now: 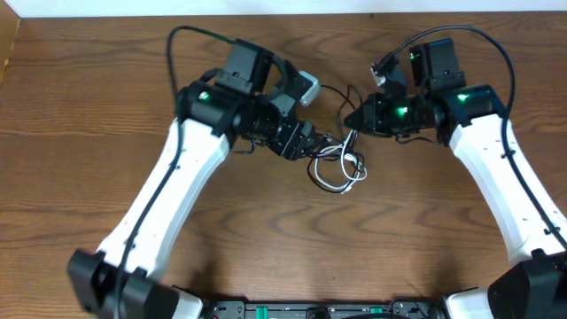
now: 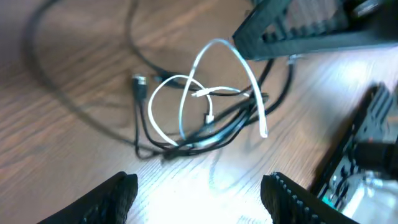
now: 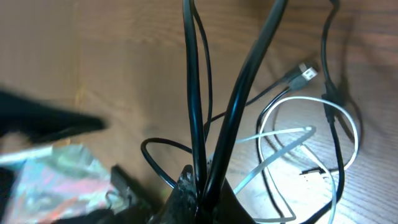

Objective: Untangle cables

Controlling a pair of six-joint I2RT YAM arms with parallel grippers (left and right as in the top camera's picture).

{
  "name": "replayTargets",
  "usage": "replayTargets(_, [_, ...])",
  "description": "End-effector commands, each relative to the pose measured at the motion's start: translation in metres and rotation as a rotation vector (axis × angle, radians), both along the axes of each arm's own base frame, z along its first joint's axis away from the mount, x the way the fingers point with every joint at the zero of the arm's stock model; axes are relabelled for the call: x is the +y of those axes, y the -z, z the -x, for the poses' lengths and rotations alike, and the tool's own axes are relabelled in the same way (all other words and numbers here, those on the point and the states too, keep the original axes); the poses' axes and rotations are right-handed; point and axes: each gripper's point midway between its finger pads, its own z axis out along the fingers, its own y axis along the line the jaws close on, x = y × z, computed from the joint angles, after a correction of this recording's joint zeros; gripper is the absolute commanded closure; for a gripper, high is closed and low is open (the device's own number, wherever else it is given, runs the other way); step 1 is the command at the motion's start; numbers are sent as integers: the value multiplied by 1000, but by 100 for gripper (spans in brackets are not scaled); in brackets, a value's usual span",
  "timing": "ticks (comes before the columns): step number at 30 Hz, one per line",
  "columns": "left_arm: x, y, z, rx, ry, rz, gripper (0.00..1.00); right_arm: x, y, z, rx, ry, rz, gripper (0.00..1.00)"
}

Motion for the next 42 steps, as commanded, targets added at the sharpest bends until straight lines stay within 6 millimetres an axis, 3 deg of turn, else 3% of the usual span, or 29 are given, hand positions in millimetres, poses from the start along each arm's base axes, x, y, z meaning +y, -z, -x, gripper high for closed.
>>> replayTargets(1, [-11, 0, 5, -43, 154, 49, 31, 4, -22, 6, -59, -88, -79, 99])
replayTargets(9, [-19, 3, 10, -21, 186, 76, 31, -3, -28, 13, -45, -118, -137, 99])
replayTargets(19, [-37, 37, 14, 54, 246, 43, 34, 4, -37, 16, -52, -151, -198, 99])
replayTargets(22, [-40, 38, 16, 55, 254, 42, 45, 2, -37, 15, -53, -146, -198, 99])
replayTargets(23, [-40, 38, 16, 52, 255, 43, 56, 1, -37, 15, -54, -143, -198, 99])
replayTargets(25, [-41, 37, 14, 42, 255, 47, 90, -1, -36, 13, -55, -135, -193, 99])
replayTargets(28, [-41, 33, 9, 27, 242, 55, 93, -12, -24, 6, -59, -88, -108, 99])
replayTargets(33, [-35, 2, -8, 10, 120, 101, 93, -70, 24, -10, 33, 186, 262, 99])
replayTargets(35, [-28, -16, -15, -8, 51, 133, 93, -88, 34, -10, 51, 251, 359, 99])
replayTargets(42, [10, -92, -33, -148, -197, 245, 93, -119, 61, -5, 103, 371, 513, 99])
